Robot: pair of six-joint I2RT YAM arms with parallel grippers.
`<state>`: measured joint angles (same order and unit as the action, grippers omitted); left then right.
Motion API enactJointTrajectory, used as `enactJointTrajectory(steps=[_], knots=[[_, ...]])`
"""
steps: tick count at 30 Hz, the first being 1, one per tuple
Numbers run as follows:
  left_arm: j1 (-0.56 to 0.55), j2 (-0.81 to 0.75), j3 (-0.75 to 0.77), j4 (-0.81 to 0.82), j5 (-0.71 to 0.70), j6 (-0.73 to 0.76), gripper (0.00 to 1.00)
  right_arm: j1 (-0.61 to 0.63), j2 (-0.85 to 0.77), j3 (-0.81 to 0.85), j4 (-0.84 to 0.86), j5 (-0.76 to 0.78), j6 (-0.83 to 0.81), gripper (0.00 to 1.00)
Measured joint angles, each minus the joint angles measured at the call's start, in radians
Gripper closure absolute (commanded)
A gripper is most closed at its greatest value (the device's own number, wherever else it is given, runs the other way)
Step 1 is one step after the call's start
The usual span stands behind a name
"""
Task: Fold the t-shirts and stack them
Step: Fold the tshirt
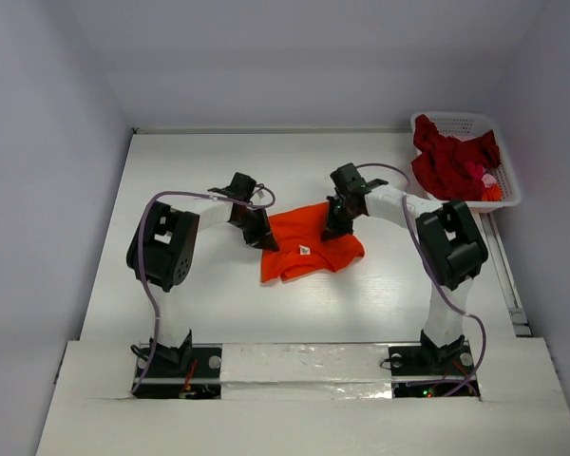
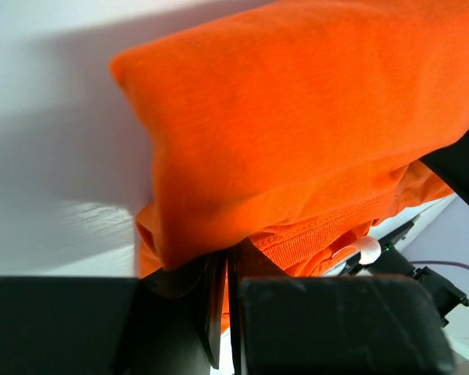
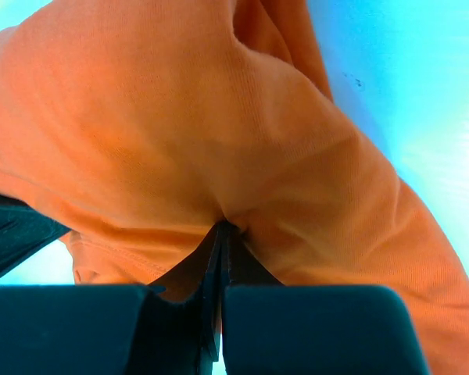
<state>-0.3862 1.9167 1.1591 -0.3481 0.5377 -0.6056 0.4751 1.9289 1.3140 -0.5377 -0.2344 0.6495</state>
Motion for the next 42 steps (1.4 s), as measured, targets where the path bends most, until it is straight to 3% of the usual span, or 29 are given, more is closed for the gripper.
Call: enactJointTrajectory(steps=[13,18,24,32,42], knots=[[-0.012,-0.009,-0.003,-0.016,-0.019,0.000,0.96,0.052,0.011,0.317,-0.142,0.067,-0.078,1.00],[-0.012,-0.009,0.000,-0.019,-0.020,0.000,0.96,0.052,0.113,0.435,-0.163,0.061,-0.112,1.00],[-0.012,-0.009,0.007,-0.034,-0.026,0.000,0.96,0.058,0.248,0.444,-0.195,0.047,-0.138,1.00],[-0.018,-0.015,0.016,-0.073,-0.034,0.011,0.96,0.063,0.281,0.461,-0.201,0.021,-0.149,1.00],[-0.039,-0.095,-0.004,-0.125,-0.037,0.049,0.96,0.063,0.451,0.714,-0.257,-0.054,-0.134,1.00]])
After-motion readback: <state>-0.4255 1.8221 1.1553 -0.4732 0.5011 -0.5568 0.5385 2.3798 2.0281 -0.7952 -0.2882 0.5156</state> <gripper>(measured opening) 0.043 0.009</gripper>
